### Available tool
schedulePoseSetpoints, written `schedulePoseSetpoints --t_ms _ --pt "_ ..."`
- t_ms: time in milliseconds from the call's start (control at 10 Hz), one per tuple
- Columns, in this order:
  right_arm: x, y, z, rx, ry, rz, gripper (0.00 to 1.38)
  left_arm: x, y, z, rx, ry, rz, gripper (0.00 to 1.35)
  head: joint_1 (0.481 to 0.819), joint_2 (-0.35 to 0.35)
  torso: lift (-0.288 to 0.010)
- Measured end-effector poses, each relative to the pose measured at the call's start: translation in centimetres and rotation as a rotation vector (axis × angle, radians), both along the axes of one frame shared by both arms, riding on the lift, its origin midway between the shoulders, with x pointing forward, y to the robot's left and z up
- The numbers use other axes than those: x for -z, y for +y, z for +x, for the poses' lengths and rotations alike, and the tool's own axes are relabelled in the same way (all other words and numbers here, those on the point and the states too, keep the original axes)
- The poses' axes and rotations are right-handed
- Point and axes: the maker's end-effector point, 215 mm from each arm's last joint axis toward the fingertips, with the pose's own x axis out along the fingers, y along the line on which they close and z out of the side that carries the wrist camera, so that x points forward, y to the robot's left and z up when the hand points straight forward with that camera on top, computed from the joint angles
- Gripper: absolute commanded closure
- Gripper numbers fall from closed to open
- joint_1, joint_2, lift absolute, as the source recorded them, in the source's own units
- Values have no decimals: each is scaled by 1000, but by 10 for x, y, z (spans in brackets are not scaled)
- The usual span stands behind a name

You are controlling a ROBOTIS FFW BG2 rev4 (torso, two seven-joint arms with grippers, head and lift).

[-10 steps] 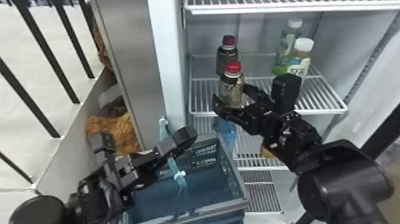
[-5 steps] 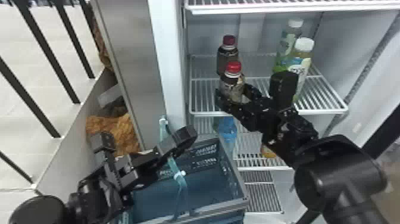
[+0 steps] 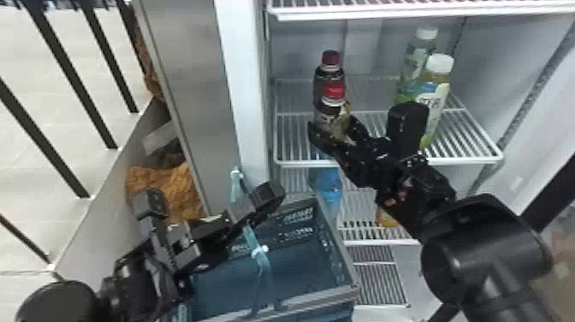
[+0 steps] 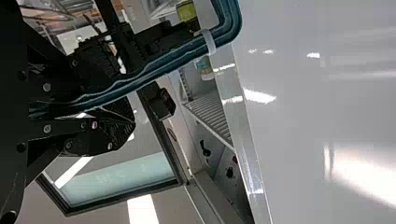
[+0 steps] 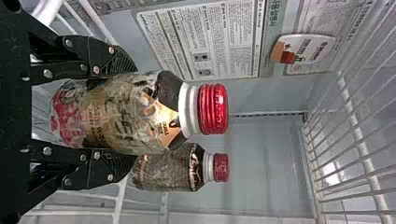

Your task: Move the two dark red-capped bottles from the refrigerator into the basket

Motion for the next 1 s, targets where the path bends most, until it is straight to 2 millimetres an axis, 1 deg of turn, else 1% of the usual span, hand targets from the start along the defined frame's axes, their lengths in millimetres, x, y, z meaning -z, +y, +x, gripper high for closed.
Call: schedulePoseSetpoints --t_ms 100,300,500,600,800,1000 --pt "-6 -5 -8 5 -13 4 1285 0 0 0 1 0 0 1202 695 30 -34" --pt "-18 -16 -40 9 -17 0 1285 0 -1 -1 3 1 1 1202 695 15 -34" --pt "-23 -22 -72 -2 9 8 1285 0 -2 0 5 -1 2 1202 695 7 -34" --pt "-23 -22 -88 -15 25 20 1285 -1 -3 0 6 -2 2 1202 695 6 -34" --pt "-19 -12 -120 -58 72 42 1285 -1 -3 0 5 -3 1 1202 695 15 -34" --pt "-9 -3 -142 -95 119 54 1285 -1 -3 1 5 -2 2 1202 695 30 -34"
